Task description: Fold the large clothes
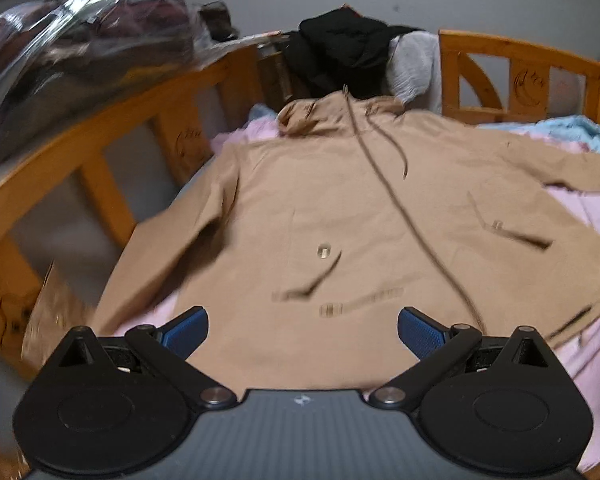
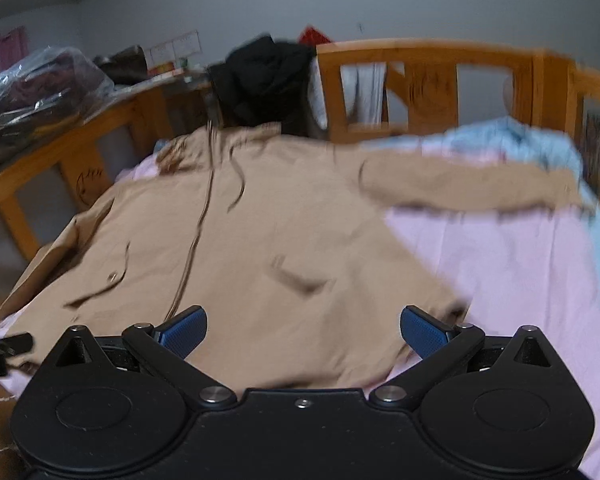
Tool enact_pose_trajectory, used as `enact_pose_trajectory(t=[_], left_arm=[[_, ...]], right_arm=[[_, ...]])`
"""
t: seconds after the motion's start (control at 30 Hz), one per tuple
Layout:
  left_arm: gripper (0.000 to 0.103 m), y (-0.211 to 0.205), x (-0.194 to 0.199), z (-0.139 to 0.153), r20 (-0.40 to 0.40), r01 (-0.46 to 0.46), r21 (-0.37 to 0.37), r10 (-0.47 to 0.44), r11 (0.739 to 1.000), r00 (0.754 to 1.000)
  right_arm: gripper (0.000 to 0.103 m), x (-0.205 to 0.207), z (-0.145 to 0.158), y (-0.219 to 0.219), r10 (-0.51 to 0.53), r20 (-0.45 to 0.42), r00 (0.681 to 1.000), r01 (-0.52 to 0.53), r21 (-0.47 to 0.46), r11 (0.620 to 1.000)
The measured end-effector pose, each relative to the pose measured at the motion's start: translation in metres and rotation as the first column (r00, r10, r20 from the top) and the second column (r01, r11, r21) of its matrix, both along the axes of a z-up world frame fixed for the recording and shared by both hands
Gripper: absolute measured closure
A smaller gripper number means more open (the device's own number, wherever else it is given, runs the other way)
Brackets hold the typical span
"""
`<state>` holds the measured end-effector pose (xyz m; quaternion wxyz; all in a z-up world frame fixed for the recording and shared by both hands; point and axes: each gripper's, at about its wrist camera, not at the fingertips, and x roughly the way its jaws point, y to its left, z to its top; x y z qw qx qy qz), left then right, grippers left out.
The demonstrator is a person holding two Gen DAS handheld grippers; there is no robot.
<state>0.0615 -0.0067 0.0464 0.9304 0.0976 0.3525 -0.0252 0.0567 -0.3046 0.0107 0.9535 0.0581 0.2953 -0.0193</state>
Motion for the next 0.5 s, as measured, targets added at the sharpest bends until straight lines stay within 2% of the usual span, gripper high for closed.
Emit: enact_pose_trajectory(t=[0.1,0.27,0.4,0.5], left_arm=[[0.000,-0.003,0.019,0.019,-0.020,0.014,-0.019,-0.014,1.000,1.000],[0.000,-0.021,0.055,0.045,-0.035,0.021,-0.070,-0.024,0.997,0.999],[0.000,-0.046,0.093,0.065,-0.038,0.062,-0.140,-0.068,0.988,0.997],[0.000,-0.079,0.123,0.075,-0.038,0.125,-0.118,-0.130,0.985,0.991]], right_arm=[[0.000,0.014,0.015,-0.031,-0.001,0.017,1.000,0.002,-0.034,0.999],[0.000,0.043,0.019,-0.116,-0.157,-0.010,0.988,0.157,0.083,0.984],[0.000,0.062,0.004,-0.189,-0.328,-0.066,0.942,0.334,0.157,0.929],[0.001,0.071,-0.014,-0.234,-0.448,-0.069,0.891,0.452,0.193,0.871]])
